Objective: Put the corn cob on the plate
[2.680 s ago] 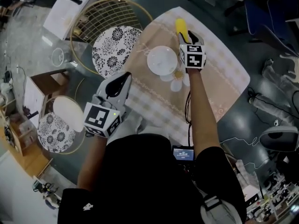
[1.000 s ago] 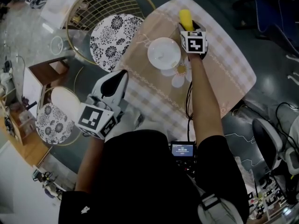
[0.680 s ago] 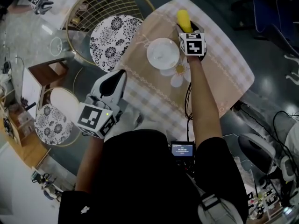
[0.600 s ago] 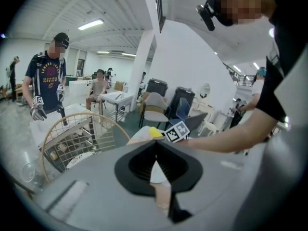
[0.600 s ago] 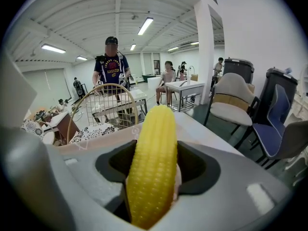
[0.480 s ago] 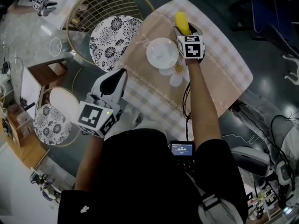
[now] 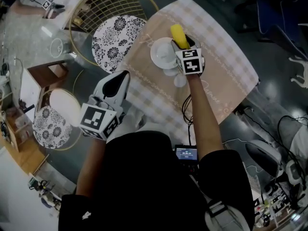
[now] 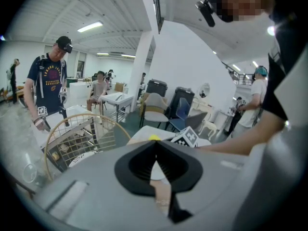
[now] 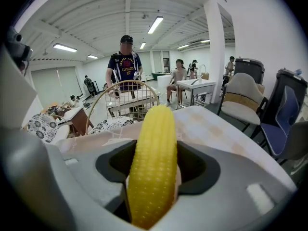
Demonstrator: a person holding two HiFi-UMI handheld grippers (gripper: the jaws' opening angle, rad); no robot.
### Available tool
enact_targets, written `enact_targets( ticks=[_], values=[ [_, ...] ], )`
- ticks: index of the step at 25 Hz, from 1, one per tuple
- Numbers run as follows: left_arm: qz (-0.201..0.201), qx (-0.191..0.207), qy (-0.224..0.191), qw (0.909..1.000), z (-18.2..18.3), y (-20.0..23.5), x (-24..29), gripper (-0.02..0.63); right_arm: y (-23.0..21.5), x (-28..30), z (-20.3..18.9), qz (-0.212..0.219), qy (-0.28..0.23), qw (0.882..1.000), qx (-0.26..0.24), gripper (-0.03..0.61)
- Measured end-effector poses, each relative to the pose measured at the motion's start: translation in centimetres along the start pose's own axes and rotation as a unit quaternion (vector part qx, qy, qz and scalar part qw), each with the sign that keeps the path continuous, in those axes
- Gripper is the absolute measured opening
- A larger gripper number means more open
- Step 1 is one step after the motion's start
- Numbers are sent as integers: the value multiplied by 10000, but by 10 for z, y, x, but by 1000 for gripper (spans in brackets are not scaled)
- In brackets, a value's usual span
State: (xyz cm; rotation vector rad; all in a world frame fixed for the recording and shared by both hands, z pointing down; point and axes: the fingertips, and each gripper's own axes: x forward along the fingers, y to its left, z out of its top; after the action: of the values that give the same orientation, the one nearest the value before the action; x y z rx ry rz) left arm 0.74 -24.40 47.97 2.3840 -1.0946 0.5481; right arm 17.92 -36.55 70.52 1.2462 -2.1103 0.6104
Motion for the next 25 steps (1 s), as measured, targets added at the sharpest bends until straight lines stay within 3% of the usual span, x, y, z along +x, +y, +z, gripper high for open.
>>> enact_targets(
  ticks=[12,25],
  values=[
    [90,217,180,9996,-9,-7,-3,3,58,-4,-21,463,241,9986,-70,252],
    [144,213,200,9995,-19,-9,-6,3,72,7,-37,541,560,9963,-357,252]
  ],
)
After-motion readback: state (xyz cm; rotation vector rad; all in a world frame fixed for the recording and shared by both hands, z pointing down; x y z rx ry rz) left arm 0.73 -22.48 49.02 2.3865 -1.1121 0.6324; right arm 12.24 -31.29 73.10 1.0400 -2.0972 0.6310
